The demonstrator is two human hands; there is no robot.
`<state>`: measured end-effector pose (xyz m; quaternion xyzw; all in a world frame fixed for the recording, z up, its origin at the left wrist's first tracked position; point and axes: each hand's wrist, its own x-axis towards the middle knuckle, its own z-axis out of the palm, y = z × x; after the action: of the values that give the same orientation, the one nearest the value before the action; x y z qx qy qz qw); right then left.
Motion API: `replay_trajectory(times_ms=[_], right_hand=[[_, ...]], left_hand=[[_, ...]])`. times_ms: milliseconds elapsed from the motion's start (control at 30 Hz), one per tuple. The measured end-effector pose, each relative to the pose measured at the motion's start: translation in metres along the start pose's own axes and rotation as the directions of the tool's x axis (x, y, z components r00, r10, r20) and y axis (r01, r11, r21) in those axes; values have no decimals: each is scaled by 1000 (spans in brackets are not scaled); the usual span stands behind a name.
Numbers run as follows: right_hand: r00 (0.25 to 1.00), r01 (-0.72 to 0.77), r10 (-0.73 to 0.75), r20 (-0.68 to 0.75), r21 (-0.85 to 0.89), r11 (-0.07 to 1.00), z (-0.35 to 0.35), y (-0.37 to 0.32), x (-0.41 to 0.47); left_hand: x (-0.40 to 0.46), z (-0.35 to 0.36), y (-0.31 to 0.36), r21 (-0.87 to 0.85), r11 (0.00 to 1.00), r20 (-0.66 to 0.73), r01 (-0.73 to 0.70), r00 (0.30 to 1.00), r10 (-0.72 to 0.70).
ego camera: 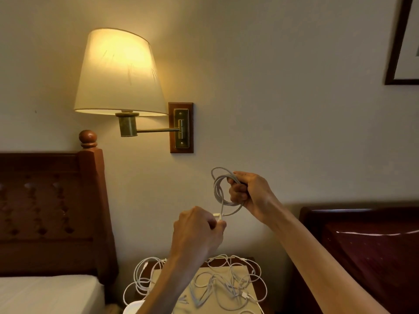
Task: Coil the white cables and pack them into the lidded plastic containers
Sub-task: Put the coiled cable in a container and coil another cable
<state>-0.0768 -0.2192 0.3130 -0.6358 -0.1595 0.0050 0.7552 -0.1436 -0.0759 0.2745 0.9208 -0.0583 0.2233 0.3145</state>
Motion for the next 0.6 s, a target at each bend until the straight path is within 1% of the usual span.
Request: replay_trajectory(times_ms=[67, 167, 300, 367, 433, 467, 500, 533, 567, 600], right_hand=[[1000, -3, 3, 11, 6, 1000, -2, -4, 4], [999, -8, 9, 43, -36, 999, 2, -5, 10], [999, -2, 3, 45, -34, 999, 3, -6, 16], [998, 0, 3, 65, -53, 999, 1, -4, 16], [995, -1, 7, 100, -65, 998, -2, -3, 15], [993, -4, 12, 118, -62, 998, -4, -3, 14], [990, -15, 22, 139, -51, 999, -6, -4, 14], [985, -29, 35, 166, -39, 999, -7, -4, 13], [979, -40, 46, 198, -35, 999, -7, -5, 13], [972, -43, 51, 230, -38, 998, -6, -4, 13]], left_hand=[[-6, 4, -4, 16, 1000, 30, 22, 999, -22], [-12, 9, -5, 47, 998, 96, 44, 994, -48], [-23, 17, -6, -21, 1000, 232, 21, 973, -15], [-22, 10, -11, -112, 994, 345, 7, 938, 33], [-12, -10, -20, -187, 982, 499, 26, 863, 72], [-5, -24, -24, -217, 975, 539, 52, 839, 75], [4, -37, -28, -243, 967, 517, 80, 854, 59], [13, -49, -30, -267, 958, 421, 102, 907, 20], [23, -58, -33, -284, 954, 252, 96, 968, -23], [32, -62, -34, -312, 948, 83, 66, 996, -42]])
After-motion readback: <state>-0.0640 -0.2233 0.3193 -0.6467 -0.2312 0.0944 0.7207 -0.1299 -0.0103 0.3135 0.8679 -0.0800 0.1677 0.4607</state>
